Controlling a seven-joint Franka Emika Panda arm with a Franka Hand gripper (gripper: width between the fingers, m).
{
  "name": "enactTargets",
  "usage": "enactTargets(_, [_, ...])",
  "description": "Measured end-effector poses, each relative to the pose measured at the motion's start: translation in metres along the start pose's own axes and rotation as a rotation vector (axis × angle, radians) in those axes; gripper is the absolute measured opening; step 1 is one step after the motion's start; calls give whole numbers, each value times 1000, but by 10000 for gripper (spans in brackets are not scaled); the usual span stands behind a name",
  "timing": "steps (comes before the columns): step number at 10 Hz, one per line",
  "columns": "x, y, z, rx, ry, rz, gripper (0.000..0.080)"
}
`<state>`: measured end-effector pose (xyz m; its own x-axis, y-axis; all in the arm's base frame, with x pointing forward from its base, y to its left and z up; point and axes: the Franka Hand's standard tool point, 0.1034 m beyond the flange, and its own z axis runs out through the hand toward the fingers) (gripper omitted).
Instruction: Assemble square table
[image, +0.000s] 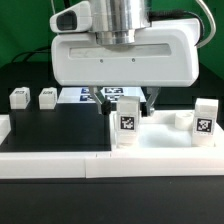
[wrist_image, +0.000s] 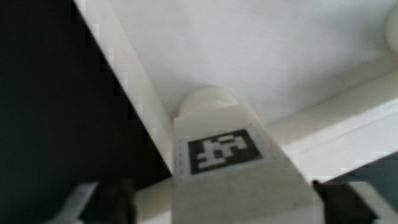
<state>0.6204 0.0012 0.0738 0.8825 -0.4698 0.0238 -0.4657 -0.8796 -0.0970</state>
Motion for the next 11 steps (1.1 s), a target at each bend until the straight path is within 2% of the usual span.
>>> enactTargets(1, [0, 0, 0, 1, 0, 56, 371])
enactTargets(2, [0, 0, 0, 1, 0, 125, 289])
enactTargets(3, [0, 0, 0, 1, 0, 180, 289])
enactTargets(5, [2, 0, 1, -3, -24, 503, 289])
enactTargets(6, [2, -1, 1, 11, -44, 728, 289])
enactTargets(7, [2, -1, 2, 37, -69, 955, 290])
enactTargets(10, [2, -9, 3, 17, -99, 1265, 291])
enactTargets(11, [3, -12, 4, 23, -84, 1409, 291])
